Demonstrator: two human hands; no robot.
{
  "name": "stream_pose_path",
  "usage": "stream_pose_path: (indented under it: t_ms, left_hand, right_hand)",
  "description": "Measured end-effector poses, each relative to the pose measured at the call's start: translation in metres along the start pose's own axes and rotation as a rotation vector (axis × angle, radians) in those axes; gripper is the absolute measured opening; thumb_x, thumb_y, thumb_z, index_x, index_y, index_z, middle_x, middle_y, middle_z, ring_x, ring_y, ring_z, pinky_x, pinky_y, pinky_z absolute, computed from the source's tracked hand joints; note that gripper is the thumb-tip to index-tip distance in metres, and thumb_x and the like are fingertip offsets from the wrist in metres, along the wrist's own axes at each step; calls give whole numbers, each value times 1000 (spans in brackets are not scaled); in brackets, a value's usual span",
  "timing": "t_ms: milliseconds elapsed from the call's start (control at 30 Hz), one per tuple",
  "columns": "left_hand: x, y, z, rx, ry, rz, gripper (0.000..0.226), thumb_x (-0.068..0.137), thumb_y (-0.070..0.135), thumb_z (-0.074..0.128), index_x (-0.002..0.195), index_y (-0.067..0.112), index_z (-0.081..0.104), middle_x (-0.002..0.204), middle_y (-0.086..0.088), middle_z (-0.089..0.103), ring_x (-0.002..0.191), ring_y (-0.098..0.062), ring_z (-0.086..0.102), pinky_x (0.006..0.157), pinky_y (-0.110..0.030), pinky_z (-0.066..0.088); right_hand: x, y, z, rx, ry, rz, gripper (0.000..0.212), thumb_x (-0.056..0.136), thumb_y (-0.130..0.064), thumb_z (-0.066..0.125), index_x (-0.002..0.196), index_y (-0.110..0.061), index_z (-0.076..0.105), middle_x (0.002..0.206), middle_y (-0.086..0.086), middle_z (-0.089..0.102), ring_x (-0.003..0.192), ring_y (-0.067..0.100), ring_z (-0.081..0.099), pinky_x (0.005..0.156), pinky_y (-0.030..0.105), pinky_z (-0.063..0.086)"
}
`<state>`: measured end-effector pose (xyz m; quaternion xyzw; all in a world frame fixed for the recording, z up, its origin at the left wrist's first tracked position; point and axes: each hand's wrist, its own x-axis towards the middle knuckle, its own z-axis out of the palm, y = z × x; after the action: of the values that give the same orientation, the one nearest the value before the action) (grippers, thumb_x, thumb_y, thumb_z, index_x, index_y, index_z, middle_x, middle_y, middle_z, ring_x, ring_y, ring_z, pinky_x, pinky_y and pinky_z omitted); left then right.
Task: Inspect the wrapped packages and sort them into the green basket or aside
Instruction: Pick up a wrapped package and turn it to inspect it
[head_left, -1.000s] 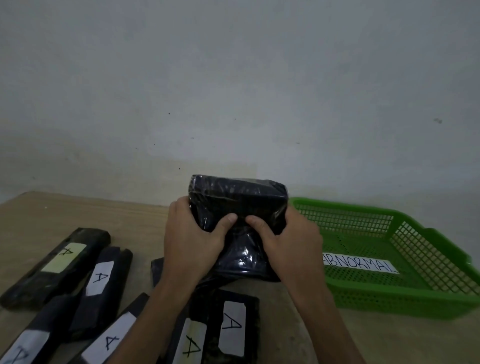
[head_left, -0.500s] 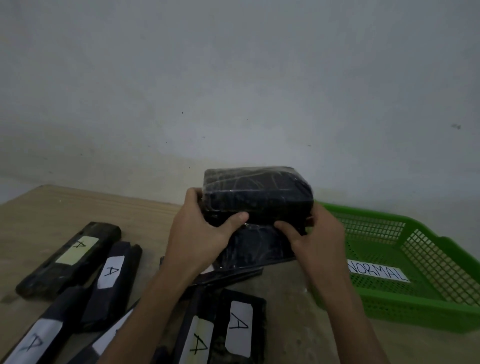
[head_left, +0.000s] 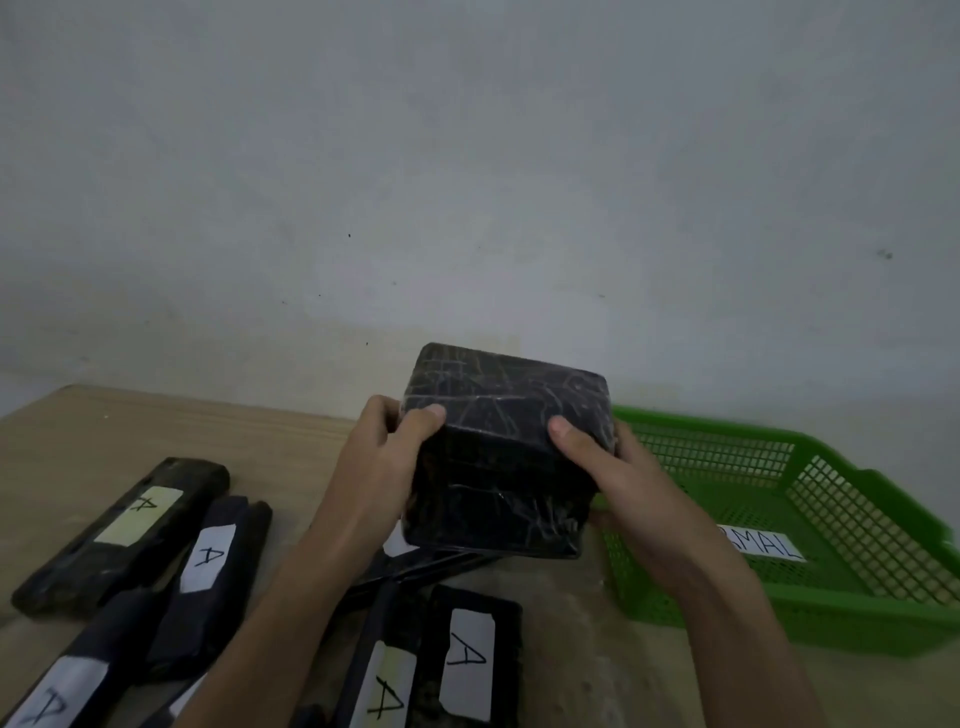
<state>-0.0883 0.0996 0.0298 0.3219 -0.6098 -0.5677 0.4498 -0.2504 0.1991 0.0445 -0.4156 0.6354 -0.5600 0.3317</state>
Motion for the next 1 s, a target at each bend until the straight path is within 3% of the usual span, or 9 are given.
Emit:
stream_pose_path:
  t_ms: [67, 133, 267, 367, 500, 600, 700, 900, 1000]
  left_hand:
    - [1, -1, 0, 57, 34, 0, 32, 86, 39, 59, 80, 12, 43, 82, -3, 54, 79, -21, 58, 82, -50, 51]
    - [3, -2, 0, 93, 41, -3, 27, 83, 34, 64, 94, 15, 47, 92, 0, 60, 83, -16, 62, 76, -38, 55]
    - [3, -3, 4, 152, 8, 43, 49, 81, 16, 67, 118, 24, 37, 93, 12, 58, 71, 5, 62, 58, -9, 48]
    - [0, -4, 5, 134, 7, 68, 42, 79, 19, 69, 115, 25, 48, 98, 8, 64, 83, -3, 65, 71, -22, 54]
    - [0, -7, 9, 138, 77, 128, 36, 71, 40, 72, 101, 37, 53, 101, 4, 65, 89, -13, 66, 79, -38, 56]
    - [0, -10, 12, 163, 133, 158, 45, 63, 53, 70, 101, 36, 52, 104, -2, 61, 92, -16, 64, 79, -40, 56]
    - [1, -13, 15, 168, 180, 174, 36, 72, 42, 71, 100, 30, 52, 103, -4, 61, 90, -14, 64, 76, -36, 56]
    - [4, -22, 16, 242, 313, 280, 24, 79, 30, 69, 92, 29, 49, 97, -6, 61, 91, -21, 60, 77, -44, 53]
    - [6, -24, 13, 260, 340, 302, 24, 79, 26, 69, 85, 29, 46, 93, -8, 60, 87, -22, 59, 75, -45, 52]
  right_hand:
    - [3, 4, 1, -41, 30, -8, 71, 55, -51, 78, 118, -37, 49, 110, -15, 64, 98, 6, 64, 93, 37, 50]
    - [5, 5, 1, -86, 55, -22, 72, 55, -42, 84, 116, -35, 45, 116, -7, 60, 101, 12, 63, 94, 38, 51]
    - [7, 9, 4, -187, 116, -49, 83, 38, -61, 81, 109, -43, 41, 126, 0, 52, 111, 18, 58, 97, 43, 48]
    - [8, 12, 10, -178, 190, -85, 82, 36, -66, 80, 105, -42, 43, 124, 2, 52, 110, 19, 58, 96, 44, 50]
    - [5, 9, 16, -122, 229, -138, 62, 61, -29, 86, 107, -28, 46, 105, -7, 63, 94, 8, 64, 89, 39, 54]
    - [4, 9, 23, -180, 312, -202, 53, 67, -18, 84, 104, -24, 47, 95, -13, 63, 84, -1, 61, 77, 22, 51]
    - [5, 10, 28, -230, 366, -271, 48, 68, -18, 83, 101, -25, 49, 89, -17, 60, 79, -8, 57, 66, 10, 43]
    - [7, 12, 28, -203, 345, -307, 38, 73, -27, 78, 100, -27, 52, 95, -10, 66, 84, -1, 64, 73, 20, 51]
    - [11, 18, 35, -246, 433, -362, 33, 76, -24, 76, 100, -28, 53, 93, -12, 66, 84, -3, 62, 68, 6, 45]
